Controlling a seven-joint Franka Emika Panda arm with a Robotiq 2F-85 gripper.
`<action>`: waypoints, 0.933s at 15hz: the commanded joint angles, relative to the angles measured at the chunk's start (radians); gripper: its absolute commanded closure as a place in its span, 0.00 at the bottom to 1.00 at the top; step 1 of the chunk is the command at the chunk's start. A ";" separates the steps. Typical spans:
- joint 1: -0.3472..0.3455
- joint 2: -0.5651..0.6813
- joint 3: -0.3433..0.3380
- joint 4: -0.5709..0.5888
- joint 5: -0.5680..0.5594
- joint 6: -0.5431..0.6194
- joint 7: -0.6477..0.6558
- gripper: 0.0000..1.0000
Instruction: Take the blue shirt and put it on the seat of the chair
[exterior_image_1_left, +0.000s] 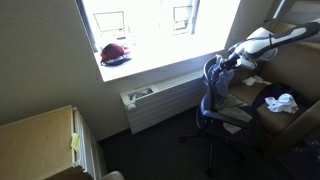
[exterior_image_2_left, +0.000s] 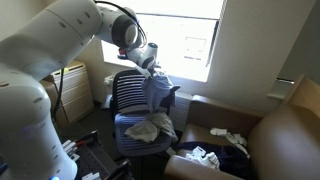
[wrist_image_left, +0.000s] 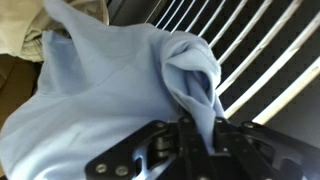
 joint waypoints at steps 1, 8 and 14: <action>0.049 -0.217 -0.059 -0.088 0.035 -0.283 0.114 0.98; 0.042 -0.451 -0.025 0.044 0.223 -0.644 0.128 0.98; 0.062 -0.628 -0.049 0.170 0.380 -0.795 0.299 0.98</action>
